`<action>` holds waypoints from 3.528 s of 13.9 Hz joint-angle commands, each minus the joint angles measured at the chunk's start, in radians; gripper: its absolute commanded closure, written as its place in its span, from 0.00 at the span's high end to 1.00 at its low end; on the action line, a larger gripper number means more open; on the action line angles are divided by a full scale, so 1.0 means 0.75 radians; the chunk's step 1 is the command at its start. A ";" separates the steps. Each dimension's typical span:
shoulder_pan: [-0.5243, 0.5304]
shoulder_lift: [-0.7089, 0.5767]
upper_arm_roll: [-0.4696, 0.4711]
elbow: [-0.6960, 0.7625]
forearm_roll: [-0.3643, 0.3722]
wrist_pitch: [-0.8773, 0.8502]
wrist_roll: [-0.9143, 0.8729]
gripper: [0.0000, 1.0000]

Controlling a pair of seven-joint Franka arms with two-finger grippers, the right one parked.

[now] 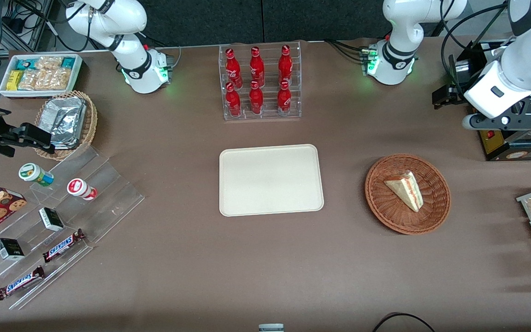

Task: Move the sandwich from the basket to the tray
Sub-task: 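Lower the open left gripper over the sandwich in the wicker basket, then close the left gripper on the wrapped sandwich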

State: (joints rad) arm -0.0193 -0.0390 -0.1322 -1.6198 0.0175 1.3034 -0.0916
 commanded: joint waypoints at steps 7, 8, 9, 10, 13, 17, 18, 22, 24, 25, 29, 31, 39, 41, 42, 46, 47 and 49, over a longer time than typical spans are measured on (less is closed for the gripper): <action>0.001 -0.028 0.076 -0.212 0.013 0.102 0.014 1.00; 0.003 -0.026 0.078 -0.247 0.020 0.147 0.004 1.00; 0.005 -0.020 0.088 -0.280 0.020 0.197 -0.005 1.00; 0.003 -0.014 0.092 -0.315 0.018 0.270 -0.013 1.00; -0.001 0.017 0.090 -0.439 0.018 0.552 -0.320 1.00; -0.003 0.078 0.090 -0.562 0.016 0.787 -0.434 1.00; -0.005 0.097 0.090 -0.585 0.016 0.847 -0.509 1.00; -0.031 0.219 0.082 -0.603 0.020 1.060 -0.771 1.00; -0.054 0.269 0.082 -0.603 0.046 1.121 -0.890 1.00; -0.056 0.293 0.080 -0.603 0.073 1.130 -0.915 1.00; -0.062 0.367 0.080 -0.608 0.110 1.232 -0.986 1.00; -0.062 0.389 0.080 -0.610 0.144 1.236 -1.043 1.00; -0.058 0.467 0.080 -0.681 0.134 1.349 -1.111 1.00; -0.058 0.471 0.080 -0.706 0.132 1.336 -1.158 0.70; -0.058 0.473 0.080 -0.702 0.132 1.314 -1.184 0.37; -0.062 0.516 0.078 -0.498 0.144 1.002 -1.169 0.00; -0.062 0.514 0.078 -0.436 0.144 0.914 -1.166 0.00; -0.103 0.514 0.078 -0.326 0.142 0.770 -1.166 0.00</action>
State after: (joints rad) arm -0.0590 0.3272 -0.0779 -1.9686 0.1083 1.9876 -0.9533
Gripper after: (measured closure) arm 0.652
